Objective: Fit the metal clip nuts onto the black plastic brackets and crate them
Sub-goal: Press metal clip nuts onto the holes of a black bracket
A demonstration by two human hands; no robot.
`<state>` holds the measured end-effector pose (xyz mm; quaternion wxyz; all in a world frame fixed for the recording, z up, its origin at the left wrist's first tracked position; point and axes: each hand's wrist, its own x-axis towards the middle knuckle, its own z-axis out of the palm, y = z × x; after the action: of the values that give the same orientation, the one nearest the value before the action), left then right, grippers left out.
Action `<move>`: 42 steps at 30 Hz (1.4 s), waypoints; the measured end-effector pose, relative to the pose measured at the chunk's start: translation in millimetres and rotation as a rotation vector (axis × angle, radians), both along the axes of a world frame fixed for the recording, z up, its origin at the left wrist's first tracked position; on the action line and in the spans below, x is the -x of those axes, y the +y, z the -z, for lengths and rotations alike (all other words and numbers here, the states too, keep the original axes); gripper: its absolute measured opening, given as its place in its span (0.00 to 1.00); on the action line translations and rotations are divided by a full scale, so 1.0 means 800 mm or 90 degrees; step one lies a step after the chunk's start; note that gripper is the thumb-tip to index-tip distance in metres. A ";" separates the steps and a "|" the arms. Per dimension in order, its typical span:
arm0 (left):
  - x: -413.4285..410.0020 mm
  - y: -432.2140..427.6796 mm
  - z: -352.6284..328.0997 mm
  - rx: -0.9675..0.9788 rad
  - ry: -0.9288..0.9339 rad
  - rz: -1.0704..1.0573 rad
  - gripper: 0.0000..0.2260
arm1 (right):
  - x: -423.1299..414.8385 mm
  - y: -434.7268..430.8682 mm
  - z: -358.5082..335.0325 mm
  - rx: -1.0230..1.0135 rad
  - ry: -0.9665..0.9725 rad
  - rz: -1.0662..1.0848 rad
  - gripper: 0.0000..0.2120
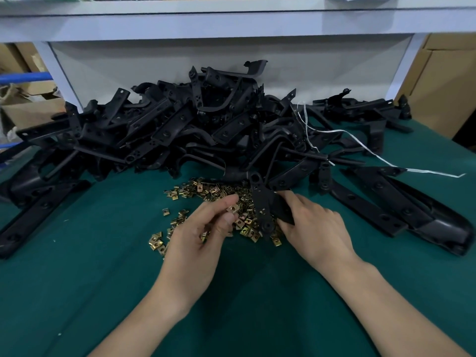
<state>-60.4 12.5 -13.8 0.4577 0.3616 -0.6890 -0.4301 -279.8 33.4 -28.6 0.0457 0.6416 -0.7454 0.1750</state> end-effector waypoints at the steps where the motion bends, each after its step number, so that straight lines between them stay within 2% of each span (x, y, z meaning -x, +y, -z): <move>1: 0.000 -0.001 0.001 0.001 0.002 0.001 0.14 | 0.000 0.000 0.000 -0.002 -0.002 0.000 0.18; 10: 0.002 -0.002 0.000 -0.017 0.021 0.006 0.14 | 0.000 0.001 -0.002 -0.014 -0.007 -0.002 0.18; 15: 0.002 -0.001 -0.006 -0.057 0.057 -0.009 0.11 | 0.000 0.001 -0.002 -0.013 -0.004 -0.004 0.18; 18: 0.002 -0.003 -0.007 -0.144 0.120 0.006 0.12 | -0.001 0.001 -0.002 -0.011 -0.009 -0.003 0.17; 24: 0.001 -0.011 -0.013 -0.422 0.332 0.045 0.09 | -0.001 0.002 -0.004 -0.020 -0.017 -0.001 0.17; 28: 0.000 -0.012 -0.015 -0.487 0.383 0.055 0.07 | -0.002 0.002 -0.005 -0.030 -0.021 0.007 0.17; 35: -0.002 -0.011 -0.014 -0.486 0.383 0.079 0.06 | -0.003 0.004 -0.007 -0.027 -0.021 0.005 0.18; 42: -0.005 -0.010 -0.006 -0.219 0.208 0.025 0.07 | -0.005 0.009 -0.009 0.031 -0.063 -0.038 0.21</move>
<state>-56.5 4.5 -9.1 0.4865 0.3465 -0.5292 -0.6027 -275.7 40.9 -21.6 0.0192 0.6531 -0.7226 0.2258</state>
